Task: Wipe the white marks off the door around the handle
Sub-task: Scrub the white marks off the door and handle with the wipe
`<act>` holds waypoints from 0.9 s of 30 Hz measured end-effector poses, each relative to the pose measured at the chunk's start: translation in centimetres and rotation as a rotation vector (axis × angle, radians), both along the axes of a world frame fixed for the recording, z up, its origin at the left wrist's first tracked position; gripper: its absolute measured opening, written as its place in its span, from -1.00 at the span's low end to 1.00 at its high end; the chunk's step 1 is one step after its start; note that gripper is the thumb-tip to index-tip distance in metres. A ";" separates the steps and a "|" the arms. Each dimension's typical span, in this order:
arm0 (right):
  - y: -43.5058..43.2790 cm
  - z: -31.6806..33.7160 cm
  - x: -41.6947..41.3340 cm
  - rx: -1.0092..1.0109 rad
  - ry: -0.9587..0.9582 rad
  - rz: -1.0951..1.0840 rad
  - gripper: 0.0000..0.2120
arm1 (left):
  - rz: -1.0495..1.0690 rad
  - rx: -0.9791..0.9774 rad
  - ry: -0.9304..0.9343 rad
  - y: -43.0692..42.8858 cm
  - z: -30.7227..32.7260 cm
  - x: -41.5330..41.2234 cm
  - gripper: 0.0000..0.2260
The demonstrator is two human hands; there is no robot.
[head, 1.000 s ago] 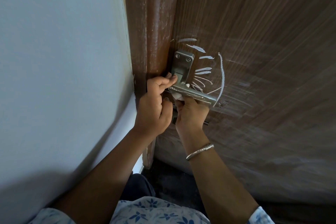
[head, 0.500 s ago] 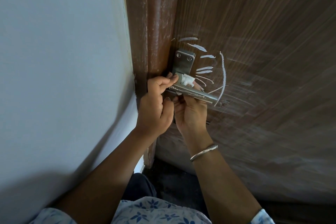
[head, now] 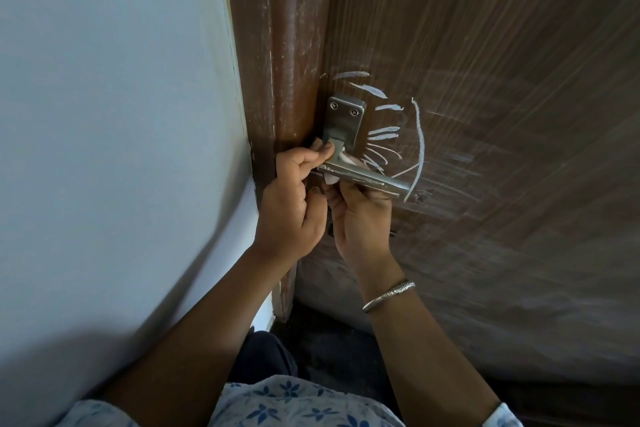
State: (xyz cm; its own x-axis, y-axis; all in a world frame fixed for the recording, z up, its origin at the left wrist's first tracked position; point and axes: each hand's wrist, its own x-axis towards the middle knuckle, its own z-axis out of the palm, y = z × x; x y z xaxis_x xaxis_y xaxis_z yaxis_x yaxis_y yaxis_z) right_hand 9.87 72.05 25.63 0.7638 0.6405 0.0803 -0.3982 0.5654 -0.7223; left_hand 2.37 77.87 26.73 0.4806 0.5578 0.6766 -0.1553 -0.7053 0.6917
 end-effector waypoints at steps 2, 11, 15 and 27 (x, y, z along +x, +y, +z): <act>-0.6 0.2 0.2 -0.038 0.038 0.025 -0.72 | 0.016 -0.004 0.008 -0.1 0.0 0.1 -0.77; -3.1 0.6 -2.9 -0.366 0.131 0.041 -0.77 | 0.119 0.125 0.074 -2.1 -2.2 -1.3 -0.75; -3.1 1.8 -3.1 -0.423 0.044 0.028 -0.83 | 0.112 0.083 0.065 -1.8 -2.1 -1.4 -0.88; -6.0 3.7 -4.1 -0.512 -0.460 -0.106 -0.72 | 0.294 -0.197 0.036 -4.4 -1.1 -0.4 -0.68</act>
State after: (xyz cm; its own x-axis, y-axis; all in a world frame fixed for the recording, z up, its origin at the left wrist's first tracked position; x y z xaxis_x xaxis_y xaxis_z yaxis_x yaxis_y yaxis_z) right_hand 5.80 66.06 29.34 0.7849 0.6082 0.1187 0.0510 0.1275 -0.9905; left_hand 1.95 73.45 25.64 0.3012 0.7942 0.5277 0.0615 -0.5684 0.8205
